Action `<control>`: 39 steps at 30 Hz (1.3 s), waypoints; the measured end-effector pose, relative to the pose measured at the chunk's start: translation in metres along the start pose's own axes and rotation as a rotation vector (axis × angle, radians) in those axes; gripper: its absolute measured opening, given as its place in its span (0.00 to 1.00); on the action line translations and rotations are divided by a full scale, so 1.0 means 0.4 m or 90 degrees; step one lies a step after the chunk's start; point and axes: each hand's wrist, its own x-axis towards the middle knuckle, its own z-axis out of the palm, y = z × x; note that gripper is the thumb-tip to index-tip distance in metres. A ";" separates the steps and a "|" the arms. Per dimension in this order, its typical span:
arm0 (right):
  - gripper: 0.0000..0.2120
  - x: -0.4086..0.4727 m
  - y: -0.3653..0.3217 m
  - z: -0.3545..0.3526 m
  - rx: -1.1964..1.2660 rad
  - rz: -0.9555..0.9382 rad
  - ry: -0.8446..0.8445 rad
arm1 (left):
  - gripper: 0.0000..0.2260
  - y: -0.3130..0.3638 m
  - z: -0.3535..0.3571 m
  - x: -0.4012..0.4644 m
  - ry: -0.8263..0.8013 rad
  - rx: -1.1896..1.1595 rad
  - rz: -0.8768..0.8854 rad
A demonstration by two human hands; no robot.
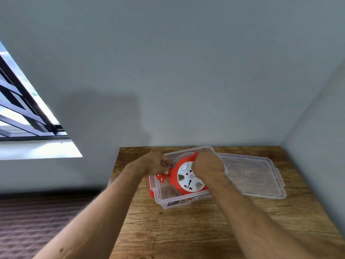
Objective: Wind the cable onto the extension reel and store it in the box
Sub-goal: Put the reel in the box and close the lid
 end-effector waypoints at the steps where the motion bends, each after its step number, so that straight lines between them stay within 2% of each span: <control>1: 0.14 0.001 -0.002 -0.001 -0.054 -0.017 0.011 | 0.17 0.004 0.009 -0.001 0.020 0.034 0.003; 3: 0.13 0.002 -0.002 0.000 -0.137 -0.052 0.028 | 0.10 0.011 0.030 -0.001 0.064 0.120 -0.004; 5: 0.13 0.010 0.005 0.005 -0.138 -0.066 0.025 | 0.07 0.019 0.051 -0.004 0.113 0.190 -0.019; 10: 0.16 0.019 0.033 0.012 -0.010 -0.032 -0.011 | 0.12 0.033 0.068 -0.011 0.183 0.313 -0.020; 13: 0.18 0.019 0.047 0.014 0.036 -0.033 -0.023 | 0.23 0.052 0.068 -0.017 0.317 0.324 0.007; 15: 0.17 0.018 0.053 0.014 0.049 -0.039 -0.018 | 0.21 0.080 0.066 -0.024 0.395 0.284 0.069; 17: 0.12 0.019 0.059 0.014 0.078 -0.046 -0.008 | 0.19 0.122 0.077 -0.029 0.374 0.210 0.129; 19: 0.07 0.024 0.070 0.004 0.173 -0.037 0.035 | 0.19 0.175 0.107 -0.038 0.291 0.198 0.189; 22: 0.09 0.023 0.116 -0.029 0.336 0.002 0.156 | 0.19 0.232 0.169 -0.042 0.206 0.229 0.250; 24: 0.10 0.016 0.161 -0.042 0.378 0.032 0.198 | 0.19 0.245 0.200 -0.039 0.175 0.204 0.245; 26: 0.10 0.010 0.218 -0.032 0.390 0.073 0.171 | 0.20 0.253 0.219 -0.040 0.146 0.176 0.215; 28: 0.10 0.002 0.279 0.007 0.360 0.103 0.075 | 0.20 0.254 0.233 -0.043 0.120 0.147 0.176; 30: 0.09 -0.008 0.325 0.061 0.290 0.059 -0.037 | 0.20 0.247 0.240 -0.047 0.101 0.096 0.148; 32: 0.07 -0.027 0.350 0.094 0.229 -0.023 -0.097 | 0.17 0.241 0.243 -0.054 0.102 0.042 0.144; 35: 0.12 -0.044 0.365 0.104 0.154 -0.128 -0.090 | 0.19 0.243 0.252 -0.053 0.151 0.005 0.112; 39: 0.17 -0.053 0.370 0.115 0.134 -0.194 -0.103 | 0.23 0.230 0.266 -0.035 0.217 0.012 0.083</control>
